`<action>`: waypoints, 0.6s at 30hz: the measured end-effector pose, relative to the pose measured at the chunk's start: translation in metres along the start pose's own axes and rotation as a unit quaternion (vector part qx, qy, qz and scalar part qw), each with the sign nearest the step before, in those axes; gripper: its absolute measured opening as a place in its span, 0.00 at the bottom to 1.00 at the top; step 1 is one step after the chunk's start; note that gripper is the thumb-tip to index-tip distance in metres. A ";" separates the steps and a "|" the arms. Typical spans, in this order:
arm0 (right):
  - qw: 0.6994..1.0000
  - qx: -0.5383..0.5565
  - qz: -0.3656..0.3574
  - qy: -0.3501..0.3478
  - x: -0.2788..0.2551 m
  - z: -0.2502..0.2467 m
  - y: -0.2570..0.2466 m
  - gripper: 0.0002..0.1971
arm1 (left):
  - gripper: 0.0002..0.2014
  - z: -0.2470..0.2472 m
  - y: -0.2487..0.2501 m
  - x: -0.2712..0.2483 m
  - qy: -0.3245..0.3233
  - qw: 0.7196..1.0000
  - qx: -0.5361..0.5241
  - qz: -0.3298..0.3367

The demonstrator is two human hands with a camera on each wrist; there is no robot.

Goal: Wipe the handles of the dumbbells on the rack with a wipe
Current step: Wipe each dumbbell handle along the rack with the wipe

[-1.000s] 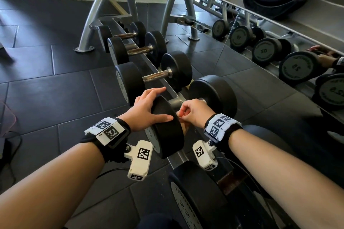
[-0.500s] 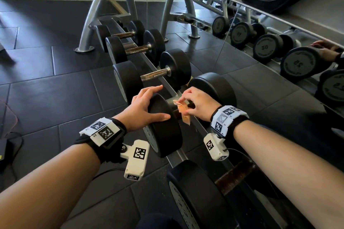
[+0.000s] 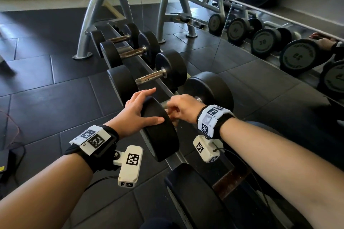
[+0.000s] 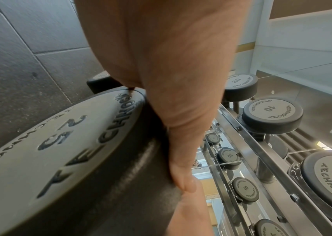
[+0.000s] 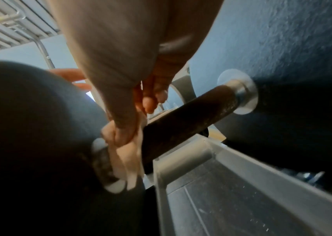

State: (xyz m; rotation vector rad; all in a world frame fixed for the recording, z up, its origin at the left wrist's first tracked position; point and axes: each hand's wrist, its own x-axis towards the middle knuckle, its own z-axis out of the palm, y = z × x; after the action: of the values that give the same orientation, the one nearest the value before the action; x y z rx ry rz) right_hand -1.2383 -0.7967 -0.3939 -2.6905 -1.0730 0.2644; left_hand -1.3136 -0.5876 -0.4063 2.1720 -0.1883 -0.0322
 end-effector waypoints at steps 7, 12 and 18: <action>0.995 -0.028 0.091 -0.007 -0.008 -0.028 0.020 0.09 | 0.50 -0.001 0.002 0.000 -0.013 1.000 0.003 -0.006; 0.999 0.013 0.027 -0.027 0.004 -0.009 -0.013 0.04 | 0.50 0.000 0.003 -0.001 -0.007 1.000 -0.007 -0.010; 0.995 -0.037 0.084 -0.033 -0.010 -0.024 0.008 0.03 | 0.50 0.000 0.001 -0.001 -0.008 1.000 -0.018 -0.008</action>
State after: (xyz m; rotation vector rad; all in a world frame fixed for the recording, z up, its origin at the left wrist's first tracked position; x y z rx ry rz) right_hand -1.2343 -0.8126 -0.3728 -2.8624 -0.8906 0.3526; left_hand -1.3146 -0.5885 -0.4054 2.1386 -0.1782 -0.0604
